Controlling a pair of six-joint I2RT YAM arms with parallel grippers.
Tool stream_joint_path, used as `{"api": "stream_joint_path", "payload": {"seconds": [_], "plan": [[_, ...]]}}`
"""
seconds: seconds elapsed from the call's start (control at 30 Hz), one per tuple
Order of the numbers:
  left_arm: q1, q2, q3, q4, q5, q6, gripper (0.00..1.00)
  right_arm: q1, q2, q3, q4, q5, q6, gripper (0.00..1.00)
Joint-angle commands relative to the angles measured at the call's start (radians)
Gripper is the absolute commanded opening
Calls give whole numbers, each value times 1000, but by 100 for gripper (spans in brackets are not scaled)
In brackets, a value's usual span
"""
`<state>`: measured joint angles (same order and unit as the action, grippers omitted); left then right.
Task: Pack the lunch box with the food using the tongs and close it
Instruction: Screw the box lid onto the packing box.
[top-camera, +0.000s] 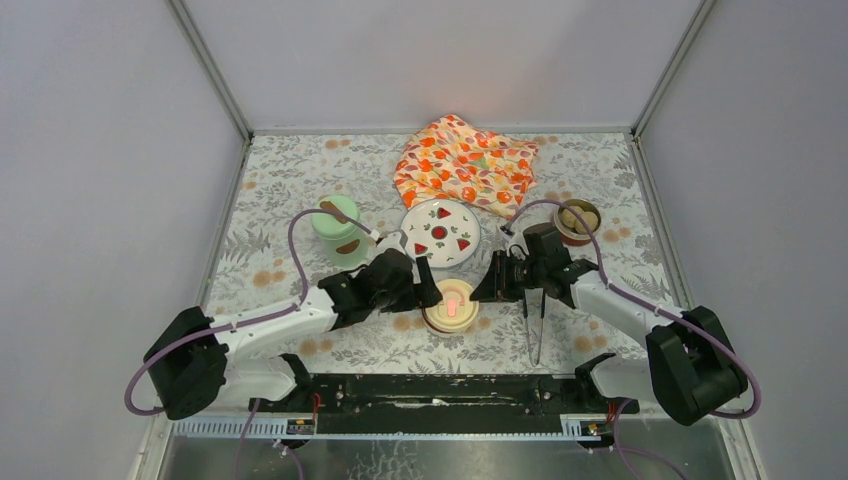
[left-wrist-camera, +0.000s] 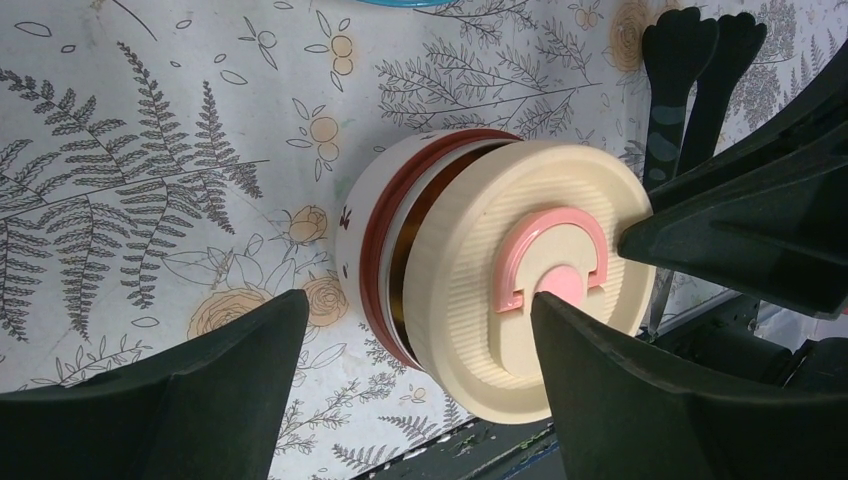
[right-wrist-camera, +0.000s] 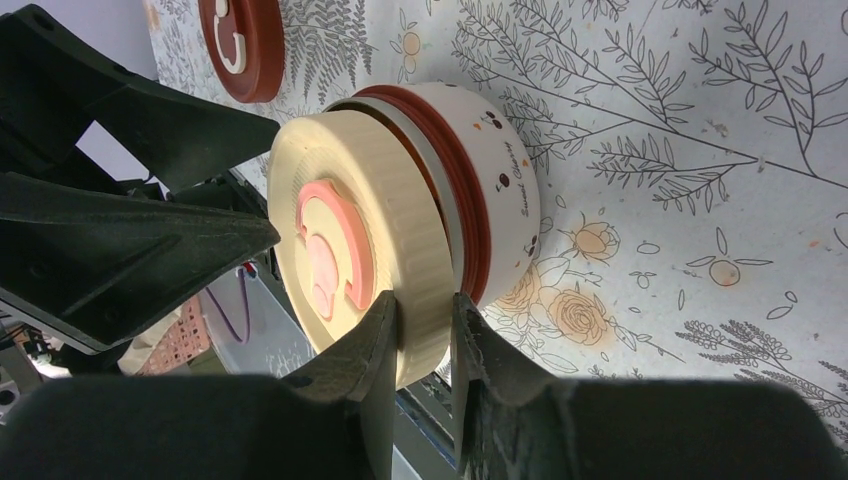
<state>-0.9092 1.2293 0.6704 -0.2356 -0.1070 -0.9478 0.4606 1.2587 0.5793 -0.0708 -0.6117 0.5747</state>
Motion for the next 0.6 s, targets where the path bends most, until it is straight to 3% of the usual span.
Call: {"api": "stream_joint_path", "payload": {"seconds": [0.0, 0.57], "plan": [[-7, 10, -16, 68, -4, -13, 89, 13, 8, -9, 54, -4, 10, 8], [-9, 56, -21, 115, 20, -23, 85, 31, 36, -18, 127, -14, 39, 6]]}}
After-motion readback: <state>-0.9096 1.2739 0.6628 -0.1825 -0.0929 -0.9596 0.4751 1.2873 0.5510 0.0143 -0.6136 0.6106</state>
